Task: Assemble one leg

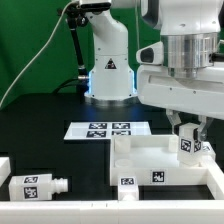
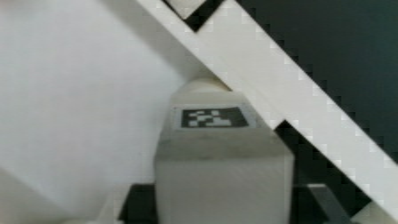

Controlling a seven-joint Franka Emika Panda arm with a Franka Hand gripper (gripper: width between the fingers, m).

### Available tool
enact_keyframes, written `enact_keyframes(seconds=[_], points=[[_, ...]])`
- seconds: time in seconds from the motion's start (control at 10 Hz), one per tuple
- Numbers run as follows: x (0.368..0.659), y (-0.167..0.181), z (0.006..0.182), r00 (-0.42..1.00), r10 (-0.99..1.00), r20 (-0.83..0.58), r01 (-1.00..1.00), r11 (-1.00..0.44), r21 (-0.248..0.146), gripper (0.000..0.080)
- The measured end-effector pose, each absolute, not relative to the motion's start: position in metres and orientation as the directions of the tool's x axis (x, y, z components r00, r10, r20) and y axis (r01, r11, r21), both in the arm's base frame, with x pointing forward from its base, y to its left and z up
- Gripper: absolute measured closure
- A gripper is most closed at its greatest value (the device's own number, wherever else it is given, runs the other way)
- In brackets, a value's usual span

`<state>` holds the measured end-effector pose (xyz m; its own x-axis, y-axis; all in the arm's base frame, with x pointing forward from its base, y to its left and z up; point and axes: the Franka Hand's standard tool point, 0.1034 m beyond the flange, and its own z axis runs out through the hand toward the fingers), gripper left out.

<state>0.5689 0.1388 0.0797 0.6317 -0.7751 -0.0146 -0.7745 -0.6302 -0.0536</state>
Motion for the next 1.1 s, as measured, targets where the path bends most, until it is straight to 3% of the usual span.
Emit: enact_keyframes(seconds=[0.3, 0.5, 0.6, 0.7, 1.1], points=[[0.5686, 0.1390, 0.0794, 0.629, -0.777, -0.020, -0.777, -0.628, -0.049, 0.0515], [0.5675, 0.1389, 0.0789, 0.698, -0.716, -0.019, -0.716, -0.696, -0.046, 0.0210], [0.5638, 0.1416, 0.0794, 0.794, -0.608, -0.016, -0.608, -0.794, -0.012, 0.0210], [0.5640, 0.1473, 0.0836, 0.885, -0.466, -0.011, -0.465, -0.885, 0.023, 0.0160], [0.5678, 0.1459, 0.0871, 0.986, -0.162, -0.023, -0.162, -0.987, 0.020, 0.0150]])
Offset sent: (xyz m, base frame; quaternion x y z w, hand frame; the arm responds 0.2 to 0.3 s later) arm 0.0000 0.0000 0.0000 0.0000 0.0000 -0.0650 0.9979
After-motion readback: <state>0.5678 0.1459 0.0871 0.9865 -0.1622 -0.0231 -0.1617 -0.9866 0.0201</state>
